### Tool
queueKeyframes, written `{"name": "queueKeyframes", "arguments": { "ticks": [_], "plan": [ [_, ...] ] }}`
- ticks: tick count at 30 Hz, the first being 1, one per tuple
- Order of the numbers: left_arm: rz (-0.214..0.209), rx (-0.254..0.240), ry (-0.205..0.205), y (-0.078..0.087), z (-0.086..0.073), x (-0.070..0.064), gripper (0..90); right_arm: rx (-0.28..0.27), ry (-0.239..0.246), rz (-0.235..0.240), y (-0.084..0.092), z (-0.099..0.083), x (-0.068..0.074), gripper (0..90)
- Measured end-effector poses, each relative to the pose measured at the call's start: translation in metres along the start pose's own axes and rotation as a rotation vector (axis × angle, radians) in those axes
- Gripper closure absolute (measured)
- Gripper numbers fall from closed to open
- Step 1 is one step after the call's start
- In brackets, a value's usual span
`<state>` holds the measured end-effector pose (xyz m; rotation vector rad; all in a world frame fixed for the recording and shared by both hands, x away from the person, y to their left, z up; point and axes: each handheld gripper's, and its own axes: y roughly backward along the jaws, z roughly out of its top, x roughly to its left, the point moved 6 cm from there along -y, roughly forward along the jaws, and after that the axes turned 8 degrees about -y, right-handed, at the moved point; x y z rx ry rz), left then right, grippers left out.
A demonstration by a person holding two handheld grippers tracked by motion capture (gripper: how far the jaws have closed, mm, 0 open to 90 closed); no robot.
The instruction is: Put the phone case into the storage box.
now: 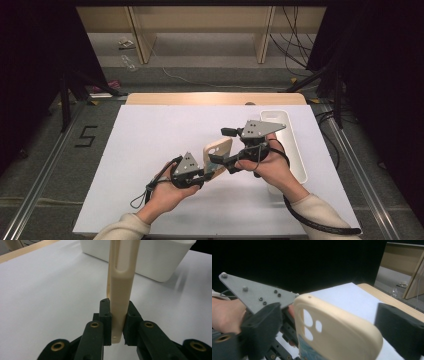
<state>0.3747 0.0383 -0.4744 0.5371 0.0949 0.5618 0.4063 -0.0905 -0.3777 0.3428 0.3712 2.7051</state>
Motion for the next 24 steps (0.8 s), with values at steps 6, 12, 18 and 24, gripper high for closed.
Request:
{"name": "queueKeyframes", "arguments": {
  "ticks": [6,12,18,24],
  "plan": [
    [0.031,0.000,0.019,0.002,-0.001,0.005,79.5,-0.007,-0.009,-0.032,0.001,0.000,-0.004,0.2],
    [0.065,-0.004,0.036,0.004,-0.002,0.011,79.5,-0.029,-0.038,-0.066,0.001,-0.002,-0.011,0.1],
    [0.099,-0.007,0.055,0.006,-0.003,0.017,79.5,-0.059,-0.079,-0.084,-0.001,-0.006,-0.016,0.1],
    [0.144,-0.008,0.094,0.009,-0.004,0.024,79.5,-0.064,-0.092,-0.104,-0.004,-0.010,-0.018,0.1]
  ]
}}
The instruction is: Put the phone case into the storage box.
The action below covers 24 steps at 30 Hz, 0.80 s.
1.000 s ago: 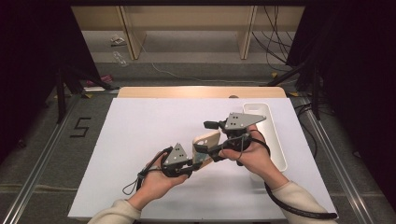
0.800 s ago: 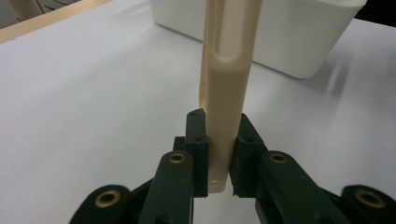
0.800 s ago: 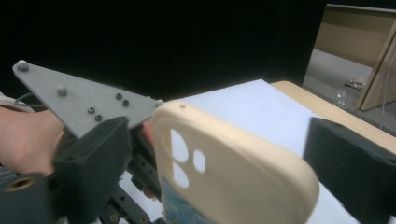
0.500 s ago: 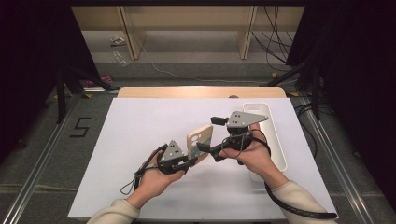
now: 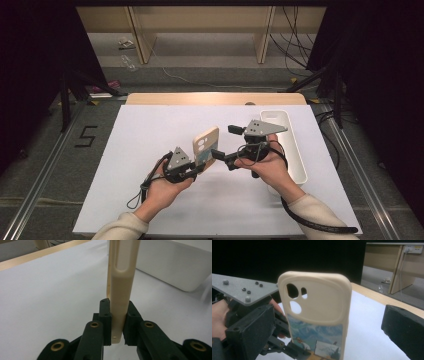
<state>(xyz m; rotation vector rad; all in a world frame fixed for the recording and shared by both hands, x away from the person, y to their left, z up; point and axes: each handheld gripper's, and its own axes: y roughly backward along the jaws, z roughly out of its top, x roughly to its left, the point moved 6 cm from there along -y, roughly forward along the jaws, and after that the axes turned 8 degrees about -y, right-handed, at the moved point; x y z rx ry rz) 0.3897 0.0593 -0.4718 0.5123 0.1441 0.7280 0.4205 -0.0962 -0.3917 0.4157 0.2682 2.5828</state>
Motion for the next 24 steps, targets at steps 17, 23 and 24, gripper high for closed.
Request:
{"name": "queueKeyframes", "arguments": {
  "ticks": [17,23,24],
  "plan": [
    [0.064,0.008,0.062,-0.0018,0.0027,0.0049,79.4,-0.041,-0.038,-0.048,-0.0036,-0.0029,-0.0030,0.1],
    [0.058,0.001,0.060,-0.0055,0.0079,0.0016,79.4,-0.050,-0.046,-0.054,-0.0030,-0.0018,-0.0035,0.1],
    [0.057,0.000,0.059,-0.0060,0.0084,0.0008,79.4,-0.053,-0.046,-0.055,-0.0029,-0.0014,-0.0039,0.1]
  ]
}}
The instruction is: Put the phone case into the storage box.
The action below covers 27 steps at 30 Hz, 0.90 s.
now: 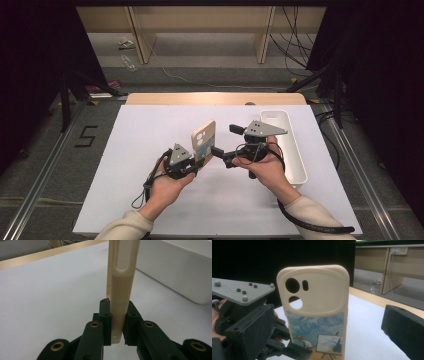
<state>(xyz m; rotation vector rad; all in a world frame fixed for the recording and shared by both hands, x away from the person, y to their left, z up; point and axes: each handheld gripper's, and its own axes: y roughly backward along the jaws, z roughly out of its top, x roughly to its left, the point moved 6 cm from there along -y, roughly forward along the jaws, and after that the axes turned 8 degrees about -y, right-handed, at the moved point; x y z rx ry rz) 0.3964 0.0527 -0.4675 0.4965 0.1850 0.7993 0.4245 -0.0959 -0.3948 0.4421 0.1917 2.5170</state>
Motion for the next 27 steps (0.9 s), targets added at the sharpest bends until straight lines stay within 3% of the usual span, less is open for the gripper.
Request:
{"name": "queueKeyframes", "arguments": {
  "ticks": [27],
  "plan": [
    [-0.037,0.018,-0.034,-0.017,0.009,-0.028,79.4,-0.019,-0.020,-0.043,0.000,0.002,-0.002,0.1]
  ]
}}
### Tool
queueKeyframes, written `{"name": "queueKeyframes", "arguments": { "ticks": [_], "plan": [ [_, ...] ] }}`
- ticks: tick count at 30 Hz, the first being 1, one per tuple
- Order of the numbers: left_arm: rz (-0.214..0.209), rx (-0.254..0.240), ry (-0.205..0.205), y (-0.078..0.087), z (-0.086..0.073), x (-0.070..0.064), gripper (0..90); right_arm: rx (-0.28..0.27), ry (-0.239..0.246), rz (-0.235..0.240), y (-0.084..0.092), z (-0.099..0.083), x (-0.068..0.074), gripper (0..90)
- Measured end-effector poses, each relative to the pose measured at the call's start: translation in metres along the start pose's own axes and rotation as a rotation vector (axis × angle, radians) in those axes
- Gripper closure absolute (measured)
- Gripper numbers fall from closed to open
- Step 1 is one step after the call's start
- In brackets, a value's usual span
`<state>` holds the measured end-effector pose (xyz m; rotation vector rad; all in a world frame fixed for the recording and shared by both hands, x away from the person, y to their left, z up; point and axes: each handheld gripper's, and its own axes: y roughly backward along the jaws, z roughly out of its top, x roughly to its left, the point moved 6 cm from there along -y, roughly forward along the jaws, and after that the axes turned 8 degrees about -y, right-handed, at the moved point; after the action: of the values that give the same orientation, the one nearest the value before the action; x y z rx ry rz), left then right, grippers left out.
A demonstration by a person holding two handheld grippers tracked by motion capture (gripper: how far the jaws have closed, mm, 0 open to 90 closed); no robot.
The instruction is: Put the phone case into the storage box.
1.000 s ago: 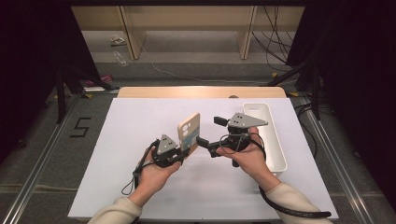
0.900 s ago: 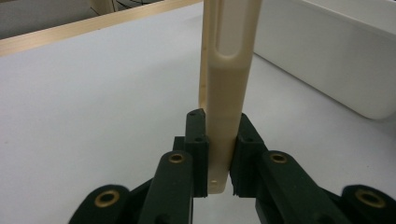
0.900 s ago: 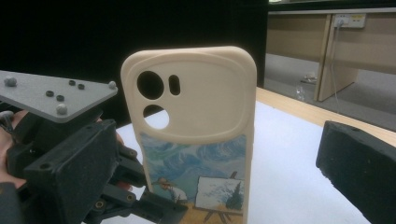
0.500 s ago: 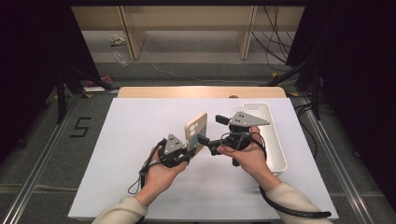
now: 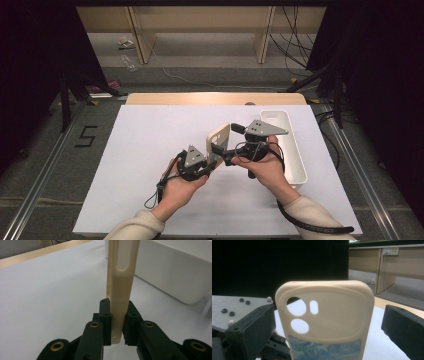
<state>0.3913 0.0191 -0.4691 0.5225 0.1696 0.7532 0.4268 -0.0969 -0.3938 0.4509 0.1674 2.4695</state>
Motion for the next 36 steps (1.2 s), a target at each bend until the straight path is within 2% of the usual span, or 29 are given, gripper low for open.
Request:
{"name": "queueKeyframes", "arguments": {
  "ticks": [17,36],
  "plan": [
    [-0.010,0.006,-0.015,-0.007,0.001,-0.009,79.4,-0.004,-0.008,-0.018,-0.001,-0.001,-0.001,0.1],
    [-0.010,0.004,-0.018,-0.009,0.002,-0.012,79.3,0.001,-0.013,-0.030,-0.001,-0.003,-0.002,2.5]
  ]
}}
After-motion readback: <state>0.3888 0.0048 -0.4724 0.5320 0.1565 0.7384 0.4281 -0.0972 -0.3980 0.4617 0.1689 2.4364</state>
